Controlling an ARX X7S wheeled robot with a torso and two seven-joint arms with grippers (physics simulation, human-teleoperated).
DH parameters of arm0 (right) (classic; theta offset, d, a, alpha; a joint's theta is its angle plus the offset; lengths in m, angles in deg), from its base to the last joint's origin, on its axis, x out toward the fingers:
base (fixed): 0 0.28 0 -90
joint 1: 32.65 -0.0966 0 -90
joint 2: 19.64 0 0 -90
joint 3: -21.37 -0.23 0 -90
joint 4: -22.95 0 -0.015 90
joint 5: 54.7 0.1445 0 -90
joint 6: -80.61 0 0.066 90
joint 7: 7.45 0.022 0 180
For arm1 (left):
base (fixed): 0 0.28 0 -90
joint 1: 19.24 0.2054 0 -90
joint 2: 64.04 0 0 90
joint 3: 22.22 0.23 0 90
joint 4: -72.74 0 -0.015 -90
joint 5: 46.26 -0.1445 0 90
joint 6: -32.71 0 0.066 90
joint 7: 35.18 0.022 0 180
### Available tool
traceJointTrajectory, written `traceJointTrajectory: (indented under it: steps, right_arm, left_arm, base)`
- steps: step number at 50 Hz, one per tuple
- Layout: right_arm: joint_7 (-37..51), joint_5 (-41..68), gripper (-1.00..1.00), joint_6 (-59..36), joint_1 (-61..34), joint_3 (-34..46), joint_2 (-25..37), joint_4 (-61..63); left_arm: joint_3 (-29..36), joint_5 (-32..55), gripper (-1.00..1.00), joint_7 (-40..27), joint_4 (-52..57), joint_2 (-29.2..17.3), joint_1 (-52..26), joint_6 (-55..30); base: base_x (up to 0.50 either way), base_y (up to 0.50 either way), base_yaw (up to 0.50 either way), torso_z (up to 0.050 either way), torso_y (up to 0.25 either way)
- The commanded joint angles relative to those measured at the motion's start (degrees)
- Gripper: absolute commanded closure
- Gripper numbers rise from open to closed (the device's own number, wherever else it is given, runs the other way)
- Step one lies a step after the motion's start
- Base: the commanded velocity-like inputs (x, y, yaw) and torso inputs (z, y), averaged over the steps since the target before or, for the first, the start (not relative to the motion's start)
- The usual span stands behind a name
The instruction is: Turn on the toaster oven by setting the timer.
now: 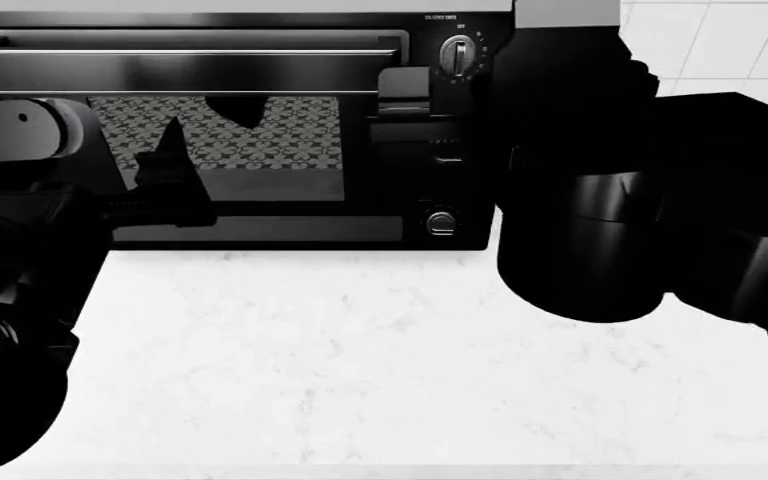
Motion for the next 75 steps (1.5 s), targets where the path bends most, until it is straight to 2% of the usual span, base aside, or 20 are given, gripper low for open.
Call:
traceJointTrajectory:
  steps: [1,37,75]
  right_arm:
    - [-0.94,-0.89,-1.00,2.56,-1.40,2.75,-0.25,-0.86]
    - [-7.39,-5.38,-1.00,2.90,-1.66,5.86,-1.81,-6.28]
    - [-9.45,-7.59,-1.00,2.94,-2.02,7.34,-2.74,-9.45]
  left_arm:
    - [0.07,0.23,-1.00,-0.15,-0.01,-0.17,0.18,0.34]
    - [-0.06,1.45,-1.00,-1.11,0.13,-0.95,0.64,0.98]
    - [1.54,0.62,-1.00,-0.89,-0.71,-1.24,0.25,2.15]
  base:
    - [0.00,0.00,0.00,0.000,0.000]
    - [0.00,0.00,0.00,0.000,0.000]
    - [0.00,0.00,0.00,0.000,0.000]
